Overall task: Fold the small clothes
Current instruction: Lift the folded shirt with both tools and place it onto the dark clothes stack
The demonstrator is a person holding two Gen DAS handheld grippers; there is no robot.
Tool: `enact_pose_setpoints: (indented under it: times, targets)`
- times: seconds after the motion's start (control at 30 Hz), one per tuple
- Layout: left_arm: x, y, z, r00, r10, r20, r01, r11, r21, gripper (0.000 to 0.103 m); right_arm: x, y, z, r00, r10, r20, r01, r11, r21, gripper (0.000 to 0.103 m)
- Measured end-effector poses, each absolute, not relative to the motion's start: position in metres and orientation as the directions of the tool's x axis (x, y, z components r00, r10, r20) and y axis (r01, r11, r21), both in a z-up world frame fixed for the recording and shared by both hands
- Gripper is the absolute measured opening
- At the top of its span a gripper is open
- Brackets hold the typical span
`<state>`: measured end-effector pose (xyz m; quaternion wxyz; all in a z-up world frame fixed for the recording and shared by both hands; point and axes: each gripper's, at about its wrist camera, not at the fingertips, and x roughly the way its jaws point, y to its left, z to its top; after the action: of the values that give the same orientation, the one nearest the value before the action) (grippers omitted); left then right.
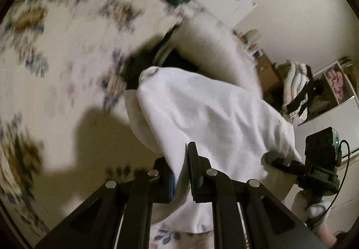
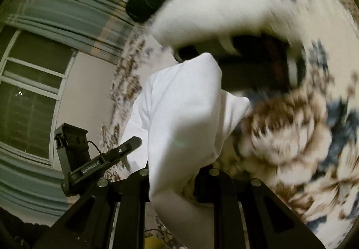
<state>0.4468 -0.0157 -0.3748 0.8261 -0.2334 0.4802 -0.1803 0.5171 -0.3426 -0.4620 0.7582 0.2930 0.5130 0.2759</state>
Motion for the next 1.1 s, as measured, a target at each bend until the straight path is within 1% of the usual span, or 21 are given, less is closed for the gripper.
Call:
enact_pose_setpoints:
  times: [0.1, 0.2, 0.33, 0.43, 0.5, 0.57, 0.6, 0.67, 0.7, 0.77, 0.83, 0.87, 0.9, 0.93, 0.97, 1.0, 1.03, 1.07, 1.1]
  targets:
    - [0.475, -0.019, -0.324, 0.518, -0.531, -0.671, 0.125, 0.823, -0.554, 0.008, 0.544, -0.341, -0.411, 0.372, 0.717, -0.589, -0.159, 0.675, 0.721, 0.019]
    - [0.513, -0.028, -0.28, 0.554, -0.525, -0.645, 0.184, 0.834, -0.521, 0.008, 0.579, -0.348, -0.368, 0.431, 0.714, -0.551, -0.177, 0.666, 0.725, 0.019]
    - [0.579, -0.051, -0.247, 0.578, -0.524, -0.626, 0.248, 0.843, -0.477, 0.008, 0.637, -0.363, -0.341, 0.501, 0.695, -0.516, -0.166, 0.662, 0.731, 0.019]
    - [0.636, -0.072, -0.254, 0.558, -0.519, -0.647, 0.28, 0.852, -0.442, 0.008, 0.686, -0.387, -0.349, 0.537, 0.662, -0.523, -0.115, 0.672, 0.732, 0.019]
    - [0.679, -0.094, -0.278, 0.516, -0.501, -0.695, 0.29, 0.865, -0.409, 0.008, 0.716, -0.401, -0.369, 0.546, 0.644, -0.536, -0.054, 0.666, 0.744, 0.019]
    - [0.708, -0.112, -0.305, 0.474, -0.46, -0.751, 0.285, 0.887, -0.363, 0.008, 0.743, -0.415, -0.396, 0.541, 0.606, -0.583, 0.007, 0.69, 0.724, 0.019]
    - [0.725, -0.123, -0.328, 0.437, -0.422, -0.794, 0.288, 0.903, -0.321, 0.008, 0.75, -0.416, -0.41, 0.531, 0.594, -0.605, 0.029, 0.701, 0.713, 0.019]
    - [0.738, -0.131, -0.359, 0.383, -0.376, -0.844, 0.28, 0.918, -0.282, 0.01, 0.767, -0.424, -0.436, 0.501, 0.565, -0.656, 0.091, 0.72, 0.688, 0.019]
    - [0.742, -0.132, -0.372, 0.358, -0.367, -0.859, 0.279, 0.92, -0.277, 0.013, 0.77, -0.426, -0.444, 0.491, 0.557, -0.67, 0.104, 0.726, 0.68, 0.022]
    - [0.74, -0.128, -0.377, 0.35, -0.376, -0.858, 0.274, 0.917, -0.29, 0.013, 0.774, -0.434, -0.456, 0.475, 0.544, -0.692, 0.143, 0.728, 0.67, 0.026]
    - [0.733, -0.126, -0.371, 0.36, -0.381, -0.852, 0.27, 0.916, -0.295, 0.013, 0.771, -0.436, -0.456, 0.464, 0.525, -0.714, 0.158, 0.744, 0.65, 0.039]
    - [0.733, -0.126, -0.368, 0.364, -0.38, -0.851, 0.267, 0.917, -0.296, 0.013, 0.767, -0.435, -0.455, 0.461, 0.495, -0.737, 0.165, 0.768, 0.619, 0.05]
    - [0.728, -0.125, -0.362, 0.374, -0.369, -0.851, 0.263, 0.922, -0.285, 0.013, 0.764, -0.432, -0.453, 0.459, 0.448, -0.767, 0.173, 0.802, 0.572, 0.066]
    - [0.724, -0.127, -0.355, 0.392, -0.349, -0.851, 0.257, 0.93, -0.263, 0.016, 0.76, -0.43, -0.447, 0.455, 0.368, -0.811, 0.194, 0.848, 0.493, 0.077]
    - [0.719, -0.127, -0.346, 0.418, -0.326, -0.848, 0.253, 0.938, -0.237, 0.025, 0.755, -0.427, -0.441, 0.451, 0.285, -0.846, 0.219, 0.883, 0.415, 0.093]
    - [0.716, -0.128, -0.34, 0.436, -0.31, -0.845, 0.252, 0.943, -0.216, 0.041, 0.751, -0.424, -0.437, 0.453, 0.229, -0.861, 0.231, 0.903, 0.362, 0.098]
    - [0.706, -0.13, -0.33, 0.464, -0.276, -0.842, 0.253, 0.952, -0.173, 0.056, 0.743, -0.421, -0.429, 0.458, 0.176, -0.871, 0.24, 0.919, 0.312, 0.099]
    - [0.7, -0.131, -0.325, 0.481, -0.251, -0.84, 0.252, 0.957, -0.142, 0.091, 0.735, -0.416, -0.422, 0.464, 0.123, -0.878, 0.249, 0.933, 0.262, 0.101]
    - [0.691, -0.133, -0.318, 0.503, -0.227, -0.834, 0.252, 0.961, -0.11, 0.097, 0.725, -0.41, -0.413, 0.469, 0.063, -0.881, 0.257, 0.945, 0.204, 0.103]
